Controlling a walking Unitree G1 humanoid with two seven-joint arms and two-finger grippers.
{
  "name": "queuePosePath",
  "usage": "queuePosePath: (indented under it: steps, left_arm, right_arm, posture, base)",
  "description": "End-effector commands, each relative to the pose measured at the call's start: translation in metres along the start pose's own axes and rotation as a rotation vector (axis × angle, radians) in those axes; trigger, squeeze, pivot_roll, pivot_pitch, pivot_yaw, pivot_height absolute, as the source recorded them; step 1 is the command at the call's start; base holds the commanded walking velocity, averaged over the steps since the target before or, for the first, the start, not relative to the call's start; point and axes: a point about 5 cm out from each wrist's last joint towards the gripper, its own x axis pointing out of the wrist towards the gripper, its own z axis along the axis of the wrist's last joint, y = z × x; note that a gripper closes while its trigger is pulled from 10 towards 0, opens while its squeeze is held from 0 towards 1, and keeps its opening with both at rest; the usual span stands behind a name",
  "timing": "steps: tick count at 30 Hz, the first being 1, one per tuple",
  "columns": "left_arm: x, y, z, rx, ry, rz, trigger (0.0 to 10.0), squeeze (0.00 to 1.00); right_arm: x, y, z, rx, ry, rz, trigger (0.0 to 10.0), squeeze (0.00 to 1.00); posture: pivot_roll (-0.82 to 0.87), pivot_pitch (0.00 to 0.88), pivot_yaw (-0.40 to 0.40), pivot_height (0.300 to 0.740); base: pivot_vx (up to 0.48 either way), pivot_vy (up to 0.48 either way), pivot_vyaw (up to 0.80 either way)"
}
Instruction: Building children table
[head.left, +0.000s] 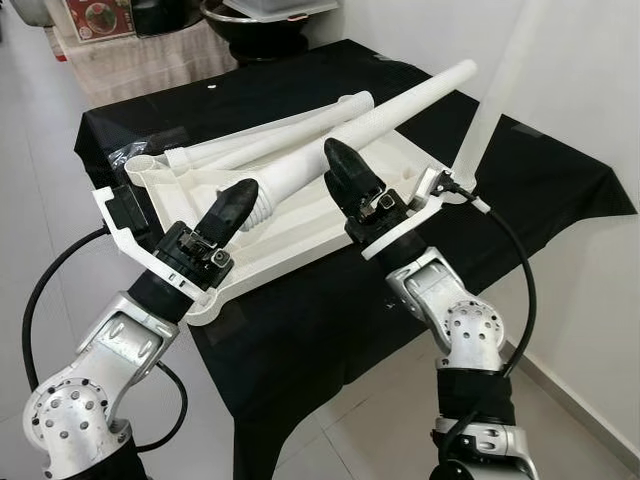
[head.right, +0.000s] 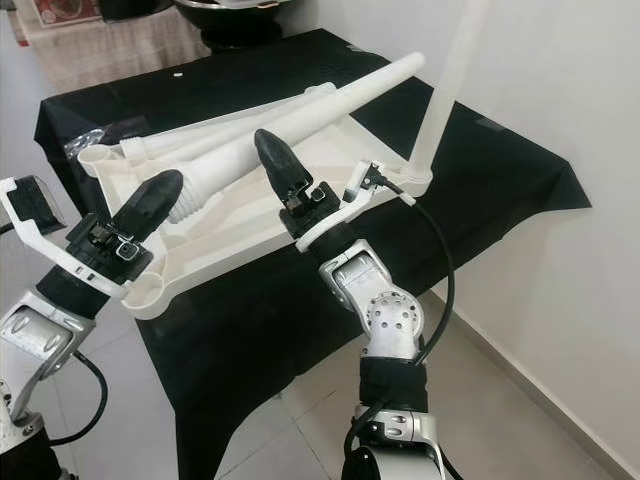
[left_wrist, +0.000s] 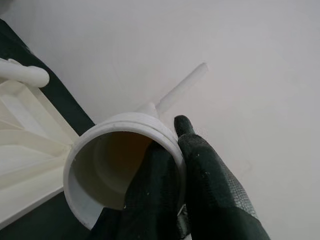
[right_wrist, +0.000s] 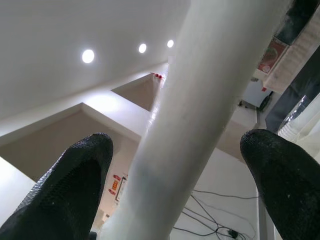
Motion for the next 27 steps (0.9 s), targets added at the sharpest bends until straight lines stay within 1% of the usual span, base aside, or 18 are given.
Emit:
queuePosePath:
  steps: [1,5,7,10,12,15,20,21,22,23,27]
  left_arm:
    - [-0.002,-0.008,0.0,-0.001,-0.009,-0.04,0.0,0.0]
    - [-0.004,-0.01,-0.001,-0.01,-0.003,-0.042,0.0,0.0]
    - [-0.004,-0.01,-0.001,-0.01,-0.003,-0.042,0.0,0.0]
    - [-0.005,-0.01,-0.005,-0.026,0.002,-0.04,0.0,0.0]
    - [-0.005,-0.01,-0.005,-0.026,0.002,-0.04,0.0,0.0]
    - [-0.004,-0.011,-0.009,-0.048,0.01,-0.046,0.0,0.0]
    - [-0.004,-0.012,-0.012,-0.06,0.021,-0.054,0.0,0.0]
    - [-0.004,-0.012,-0.013,-0.062,0.022,-0.055,0.0,0.0]
    - [-0.004,-0.012,-0.013,-0.062,0.022,-0.055,0.0,0.0]
    - [-0.004,-0.012,-0.013,-0.063,0.023,-0.056,0.0,0.0]
    - [-0.003,-0.013,-0.013,-0.068,0.023,-0.059,0.0,0.0]
  right_arm:
    - [0.044,0.037,-0.034,0.153,0.012,0.199,10.0,0.0]
    - [0.049,0.039,-0.031,0.16,0.004,0.221,10.0,0.0]
    - [0.049,0.039,-0.031,0.16,0.004,0.221,10.0,0.0]
    - [0.054,0.043,-0.03,0.169,0.005,0.247,10.0,0.0]
    - [0.054,0.043,-0.03,0.169,0.005,0.247,10.0,0.0]
    - [0.059,0.049,-0.031,0.177,0.005,0.278,10.0,0.0]
    - [0.062,0.057,-0.032,0.192,0.002,0.313,10.0,0.0]
    - [0.063,0.057,-0.033,0.194,0.004,0.32,9.2,0.0]
    - [0.063,0.057,-0.033,0.194,0.004,0.32,9.2,0.0]
    - [0.063,0.058,-0.034,0.197,0.005,0.327,0.0,0.0]
    - [0.063,0.06,-0.036,0.2,0.005,0.339,0.0,0.0]
  posture:
    - [0.09,0.137,-0.039,0.74]
    - [0.09,0.137,-0.04,0.74]
    - [0.09,0.137,-0.04,0.74]
    - [0.08,0.136,-0.039,0.74]
    - [0.08,0.136,-0.039,0.74]
    - [0.08,0.136,-0.035,0.74]
    - [0.08,0.133,-0.033,0.74]
    - [0.08,0.131,-0.033,0.74]
    - [0.08,0.131,-0.033,0.74]
    - [0.08,0.131,-0.033,0.74]
    - [0.08,0.129,-0.033,0.74]
  base:
    - [0.0,0.0,0.0]
    - [0.0,0.0,0.0]
    - [0.0,0.0,0.0]
    - [0.0,0.0,0.0]
    - [0.0,0.0,0.0]
    - [0.0,0.0,0.0]
    - [0.0,0.0,0.0]
    - [0.0,0.0,0.0]
    - [0.0,0.0,0.0]
    - [0.0,0.0,0.0]
    - [0.0,0.0,0.0]
